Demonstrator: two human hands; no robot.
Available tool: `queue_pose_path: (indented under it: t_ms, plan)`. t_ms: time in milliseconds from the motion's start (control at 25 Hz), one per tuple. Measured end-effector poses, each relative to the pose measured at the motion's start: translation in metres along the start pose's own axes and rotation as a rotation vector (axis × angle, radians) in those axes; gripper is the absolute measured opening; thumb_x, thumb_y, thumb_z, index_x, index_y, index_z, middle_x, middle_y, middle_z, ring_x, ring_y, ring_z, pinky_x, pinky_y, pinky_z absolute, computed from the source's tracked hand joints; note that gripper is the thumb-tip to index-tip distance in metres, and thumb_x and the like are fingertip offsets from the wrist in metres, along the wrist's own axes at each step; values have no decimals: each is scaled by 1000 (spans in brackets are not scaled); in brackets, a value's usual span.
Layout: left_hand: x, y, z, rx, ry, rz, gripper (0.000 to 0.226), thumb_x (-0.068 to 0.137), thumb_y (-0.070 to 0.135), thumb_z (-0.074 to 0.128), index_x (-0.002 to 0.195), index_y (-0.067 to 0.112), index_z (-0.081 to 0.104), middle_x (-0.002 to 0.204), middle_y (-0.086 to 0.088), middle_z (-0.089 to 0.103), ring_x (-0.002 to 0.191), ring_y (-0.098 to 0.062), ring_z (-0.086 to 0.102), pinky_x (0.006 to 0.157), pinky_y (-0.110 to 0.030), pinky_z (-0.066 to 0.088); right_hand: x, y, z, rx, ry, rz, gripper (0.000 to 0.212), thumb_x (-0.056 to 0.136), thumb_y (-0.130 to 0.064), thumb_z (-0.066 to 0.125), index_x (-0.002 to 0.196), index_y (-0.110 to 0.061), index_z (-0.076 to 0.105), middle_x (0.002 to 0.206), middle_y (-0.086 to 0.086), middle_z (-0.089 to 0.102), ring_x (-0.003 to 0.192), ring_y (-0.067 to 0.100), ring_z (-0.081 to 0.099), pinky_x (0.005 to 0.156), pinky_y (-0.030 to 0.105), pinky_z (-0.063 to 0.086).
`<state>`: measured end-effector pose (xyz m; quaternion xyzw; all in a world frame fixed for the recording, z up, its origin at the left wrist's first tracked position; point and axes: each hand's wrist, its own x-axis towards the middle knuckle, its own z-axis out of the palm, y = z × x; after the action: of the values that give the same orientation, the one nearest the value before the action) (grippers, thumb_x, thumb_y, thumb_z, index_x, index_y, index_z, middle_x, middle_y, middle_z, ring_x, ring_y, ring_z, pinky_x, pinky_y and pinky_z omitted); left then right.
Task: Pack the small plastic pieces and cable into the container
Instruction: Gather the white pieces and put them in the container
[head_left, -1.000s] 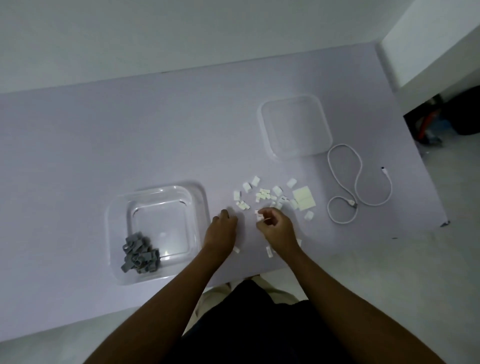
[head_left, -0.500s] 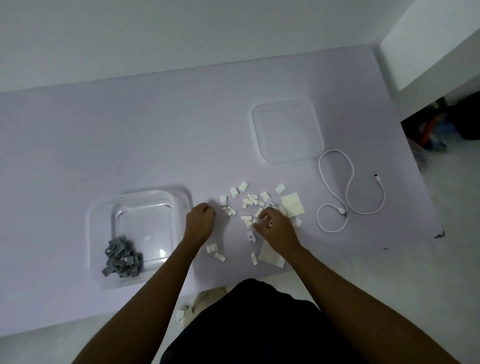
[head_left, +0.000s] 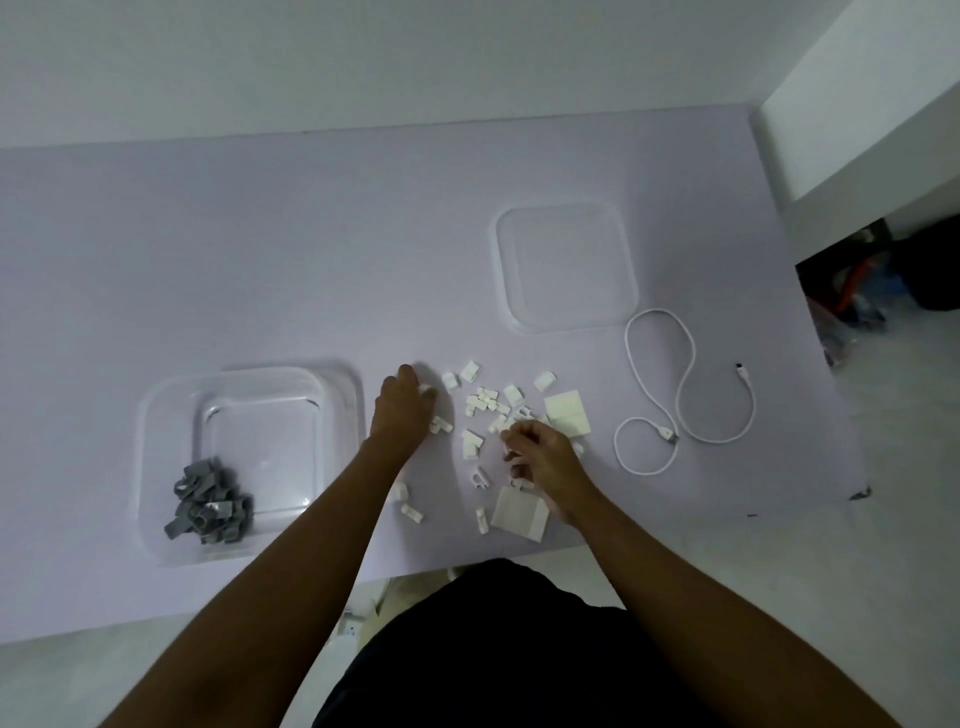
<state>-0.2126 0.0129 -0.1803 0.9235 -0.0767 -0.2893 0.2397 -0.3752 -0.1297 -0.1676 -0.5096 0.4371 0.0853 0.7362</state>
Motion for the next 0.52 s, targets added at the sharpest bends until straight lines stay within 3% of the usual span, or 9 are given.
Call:
queue_pose_path:
  t_ms: [120,200,280,360,440,520]
  plan:
    - [-3,-2,-5,-103,-3,-53,28,95,28,52,101,1,55,98,-18,67,92,-35,63,72,-36,47,-8,-16,-15,349,-79,87,23,88,-6,43,69,-15,51,69,10,57,59,23,55,52,27,37]
    - [-8,-2,-8,-190,-22,-75,22,92,26,50,81,7,54,85,-14,72,81,-29,64,61,-30,42,-5,-19,-19,344,-36,77,26,89,-7,41,65,-17,47,61,8,48,49,20,47,45,22,30]
    - [-15,2,-10,-265,-49,-61,19,93,23,46,81,9,52,80,-10,72,74,-24,63,58,-26,39,5,-15,-22,28,116,-48,25,90,-7,51,67,-18,49,59,6,45,45,18,41,42,21,28]
    - [-23,6,-12,-336,-90,-18,20,96,20,41,92,11,59,77,-5,70,72,-19,64,60,-25,40,17,-8,-23,-455,272,-215,14,86,-11,65,79,-19,57,61,3,53,49,16,47,45,22,37]
    - [-27,7,-11,-367,-139,13,29,95,20,40,88,15,68,74,-2,69,71,-17,63,63,-26,41,23,-3,-23,-757,261,-271,16,85,-19,69,99,-24,61,69,2,63,60,16,58,56,26,46]
    - [-31,8,-9,-382,-190,7,34,92,23,41,71,16,67,74,-2,68,70,-19,58,61,-29,40,27,2,-22,-894,218,-302,23,88,-24,67,111,-26,61,81,3,70,72,21,65,63,30,51]
